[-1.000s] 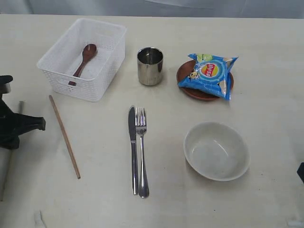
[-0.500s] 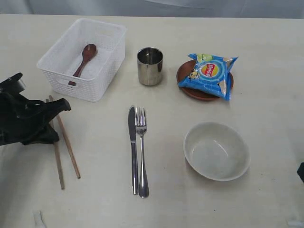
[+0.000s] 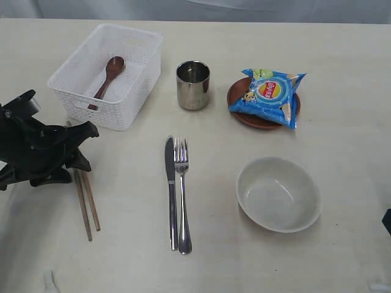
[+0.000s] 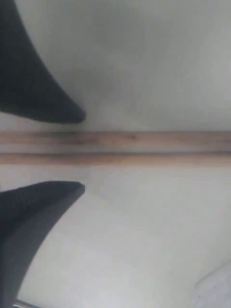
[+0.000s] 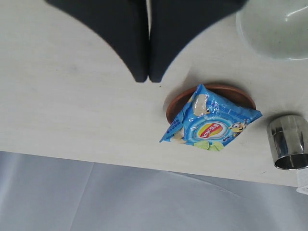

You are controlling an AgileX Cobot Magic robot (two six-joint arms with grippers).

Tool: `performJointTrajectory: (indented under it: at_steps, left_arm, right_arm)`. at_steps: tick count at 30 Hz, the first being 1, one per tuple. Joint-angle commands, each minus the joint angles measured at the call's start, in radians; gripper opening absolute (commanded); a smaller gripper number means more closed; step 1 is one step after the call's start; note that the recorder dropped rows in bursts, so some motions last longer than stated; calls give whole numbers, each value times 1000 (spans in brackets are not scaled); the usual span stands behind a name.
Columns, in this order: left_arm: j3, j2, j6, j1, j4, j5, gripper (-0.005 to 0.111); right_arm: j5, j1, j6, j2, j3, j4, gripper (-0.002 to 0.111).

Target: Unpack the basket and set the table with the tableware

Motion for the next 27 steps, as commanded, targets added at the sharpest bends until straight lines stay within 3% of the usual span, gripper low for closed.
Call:
performJointTrajectory:
  at_steps: [1,8,16,21,27]
  left_arm:
    - [9,-9,7,0,23,-6,45]
    - [-67,-122,10,0,123,30,44]
    - [-283,-212,-101,0,384,135,44]
    - [-484,-143,-78,0,445,228,44]
    - [-761,100,18,0,522,468,44]
  right_arm:
    - [-4,-5,2,-5,3,-6,0]
    - [-4,-5,2,-5,3,-6,0]
    - [-4,-5,2,-5,3,-6,0]
    - [-4,-5,2,-5,3,-6,0]
    - [-4,-5,2,-5,3,-6,0]
